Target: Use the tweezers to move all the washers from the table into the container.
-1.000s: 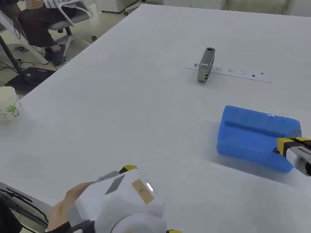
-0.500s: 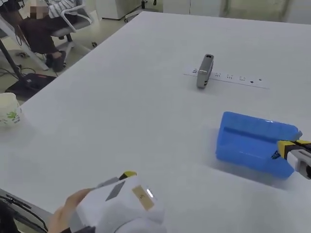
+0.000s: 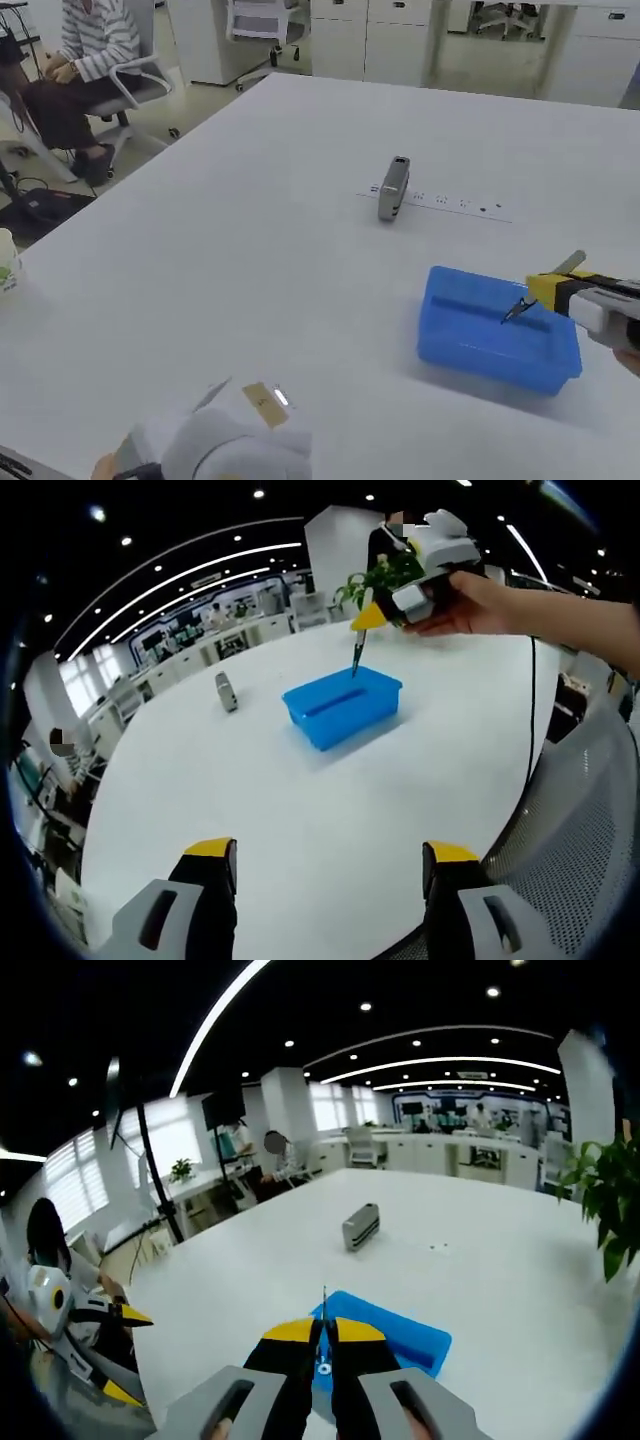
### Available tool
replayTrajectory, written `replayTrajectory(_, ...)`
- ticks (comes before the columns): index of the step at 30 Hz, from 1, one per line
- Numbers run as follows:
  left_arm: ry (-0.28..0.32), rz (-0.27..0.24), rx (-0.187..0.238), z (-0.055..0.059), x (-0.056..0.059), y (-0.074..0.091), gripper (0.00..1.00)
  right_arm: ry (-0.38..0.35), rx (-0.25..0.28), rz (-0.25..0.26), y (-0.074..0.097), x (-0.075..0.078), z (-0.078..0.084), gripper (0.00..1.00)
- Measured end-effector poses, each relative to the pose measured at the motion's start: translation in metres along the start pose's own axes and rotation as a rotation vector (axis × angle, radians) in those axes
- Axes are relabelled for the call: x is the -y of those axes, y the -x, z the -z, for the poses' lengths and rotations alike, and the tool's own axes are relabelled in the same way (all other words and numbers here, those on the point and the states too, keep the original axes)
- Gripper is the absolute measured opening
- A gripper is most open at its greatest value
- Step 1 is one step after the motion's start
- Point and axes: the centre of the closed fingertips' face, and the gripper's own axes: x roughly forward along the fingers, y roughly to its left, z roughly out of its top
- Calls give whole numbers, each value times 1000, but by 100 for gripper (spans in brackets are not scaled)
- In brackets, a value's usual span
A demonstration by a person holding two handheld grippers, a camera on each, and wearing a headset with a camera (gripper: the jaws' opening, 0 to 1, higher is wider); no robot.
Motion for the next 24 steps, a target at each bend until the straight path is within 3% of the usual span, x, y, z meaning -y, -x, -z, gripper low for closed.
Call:
replayTrajectory(3, -15, 15, 56, -28, -4, 4, 76, 51, -21, -90, 3, -19, -4, 1)
replayTrajectory(6, -32, 39, 118, -58, -8, 8, 75, 118, -77, -144, 5, -34, 1, 1)
replayTrajectory(8, -49, 53, 151, -77, -12, 10, 74, 152, -109, -207, 6, -48, 8, 1)
replayTrajectory(11, -75, 132, 182, -100, -9, 13, 66, 142, -165, -282, 5, -65, 16, 1)
replayTrajectory(15, -92, 182, 212, -118, -8, 17, 57, 153, -189, -404, 8, -90, 19, 1)
replayTrajectory(17, -72, 250, 218, -126, -3, 21, 51, 153, -208, -481, 13, -105, 20, 1)
replayTrajectory(18, -67, 287, 222, -130, 1, 24, 48, 173, -219, -501, 14, -111, 19, 1)
replayTrajectory(20, -43, 311, 240, -138, 0, 27, 43, 204, -228, -501, 12, -116, 18, 1)
replayTrajectory(24, -16, 369, 269, -149, 4, 25, 40, 260, -256, -596, 19, -134, 23, 1)
